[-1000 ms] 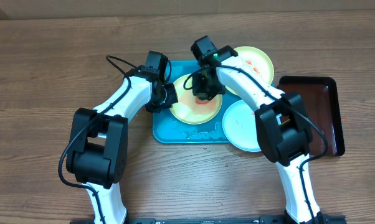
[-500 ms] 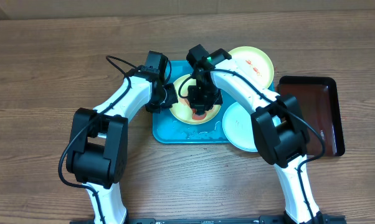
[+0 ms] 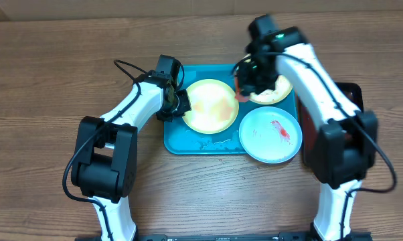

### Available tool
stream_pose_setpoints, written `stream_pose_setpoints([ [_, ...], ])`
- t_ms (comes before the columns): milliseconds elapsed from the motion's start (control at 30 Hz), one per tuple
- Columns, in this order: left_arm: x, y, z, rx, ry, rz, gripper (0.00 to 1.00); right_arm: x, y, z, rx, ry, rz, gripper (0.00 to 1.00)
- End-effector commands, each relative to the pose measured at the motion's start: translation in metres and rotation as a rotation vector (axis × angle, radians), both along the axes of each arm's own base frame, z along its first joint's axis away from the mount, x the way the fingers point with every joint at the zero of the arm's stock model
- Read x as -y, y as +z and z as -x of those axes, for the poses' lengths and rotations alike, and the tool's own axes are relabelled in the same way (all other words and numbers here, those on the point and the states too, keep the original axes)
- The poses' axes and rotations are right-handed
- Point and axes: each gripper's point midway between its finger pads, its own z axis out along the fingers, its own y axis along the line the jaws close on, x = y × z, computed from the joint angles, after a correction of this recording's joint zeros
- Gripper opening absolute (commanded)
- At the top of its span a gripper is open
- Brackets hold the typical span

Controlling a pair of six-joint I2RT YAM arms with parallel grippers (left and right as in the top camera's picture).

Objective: Clean dirty plates on tray and stack at the side
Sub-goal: 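Lift the sponge away and raise it above the brown tray, right gripper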

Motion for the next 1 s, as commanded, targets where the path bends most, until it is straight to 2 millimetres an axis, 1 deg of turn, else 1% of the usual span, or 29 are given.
stream_pose_setpoints([
  [0,-0.005,0.008,0.000,0.017,0.004,-0.008,0.04,0.010,0.040,-0.005,0.093,0.001,-0.025,0.04],
  [167,-0.006,0.010,0.000,0.023,-0.012,-0.014,0.04,0.031,0.066,-0.002,0.136,-0.028,-0.031,0.04],
  [200,-0.006,0.010,0.000,0.024,-0.011,-0.015,0.04,0.033,0.068,-0.002,0.140,-0.030,-0.031,0.04],
  [300,-0.012,0.019,-0.001,0.047,-0.004,-0.044,0.04,0.044,0.080,0.002,0.155,-0.048,-0.031,0.04],
  [567,-0.032,0.055,-0.001,0.126,0.008,-0.146,0.04,0.070,0.090,0.002,0.162,-0.106,-0.028,0.04],
  [700,-0.039,0.067,0.001,0.150,0.005,-0.188,0.04,0.080,0.095,0.002,0.171,-0.130,-0.027,0.04],
  [800,-0.045,0.073,0.002,0.165,0.010,-0.245,0.04,0.086,0.102,0.003,0.190,-0.128,-0.039,0.04],
  [967,-0.045,0.087,0.004,0.199,-0.008,-0.325,0.04,0.102,0.108,0.008,0.182,-0.164,-0.040,0.04],
])
